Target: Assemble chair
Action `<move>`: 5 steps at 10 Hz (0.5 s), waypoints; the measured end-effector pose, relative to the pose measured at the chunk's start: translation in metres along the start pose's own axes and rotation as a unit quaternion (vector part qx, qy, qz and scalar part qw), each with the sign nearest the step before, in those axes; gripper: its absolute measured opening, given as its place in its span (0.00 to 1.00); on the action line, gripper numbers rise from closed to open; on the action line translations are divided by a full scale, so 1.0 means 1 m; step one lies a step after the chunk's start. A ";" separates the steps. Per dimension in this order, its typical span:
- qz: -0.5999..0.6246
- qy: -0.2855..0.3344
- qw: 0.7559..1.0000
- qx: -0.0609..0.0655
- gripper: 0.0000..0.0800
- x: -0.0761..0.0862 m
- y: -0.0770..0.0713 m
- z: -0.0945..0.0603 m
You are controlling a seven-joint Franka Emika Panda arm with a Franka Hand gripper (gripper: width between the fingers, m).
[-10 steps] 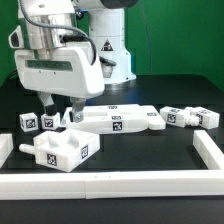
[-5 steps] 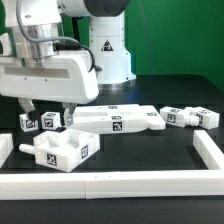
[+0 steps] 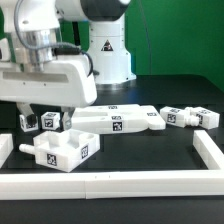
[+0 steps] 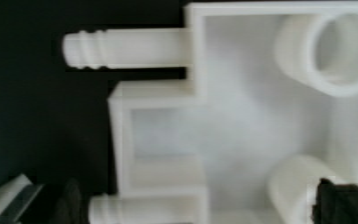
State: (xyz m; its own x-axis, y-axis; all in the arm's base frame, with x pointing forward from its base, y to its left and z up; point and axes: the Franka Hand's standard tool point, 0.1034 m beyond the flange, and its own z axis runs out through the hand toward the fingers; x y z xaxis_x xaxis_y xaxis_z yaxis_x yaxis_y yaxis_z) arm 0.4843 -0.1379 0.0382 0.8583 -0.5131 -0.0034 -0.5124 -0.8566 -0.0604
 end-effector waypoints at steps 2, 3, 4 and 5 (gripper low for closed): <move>0.003 0.003 1.000 -0.013 0.81 -0.005 0.005 0.023; 0.004 -0.001 1.000 -0.013 0.81 -0.008 0.000 0.027; 0.002 0.000 1.000 -0.013 0.81 -0.007 0.001 0.026; 0.002 -0.001 1.000 -0.013 0.65 -0.008 0.001 0.026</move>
Offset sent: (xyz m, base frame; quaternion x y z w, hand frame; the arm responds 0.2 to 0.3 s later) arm 0.0000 0.0000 0.0000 0.0000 0.0000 0.0000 1.0000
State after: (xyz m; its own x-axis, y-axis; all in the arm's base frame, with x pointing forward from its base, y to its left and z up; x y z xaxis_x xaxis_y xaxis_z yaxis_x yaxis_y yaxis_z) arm 0.4778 -0.1338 0.0119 0.8563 -0.5165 -0.0049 -0.5164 -0.8557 -0.0336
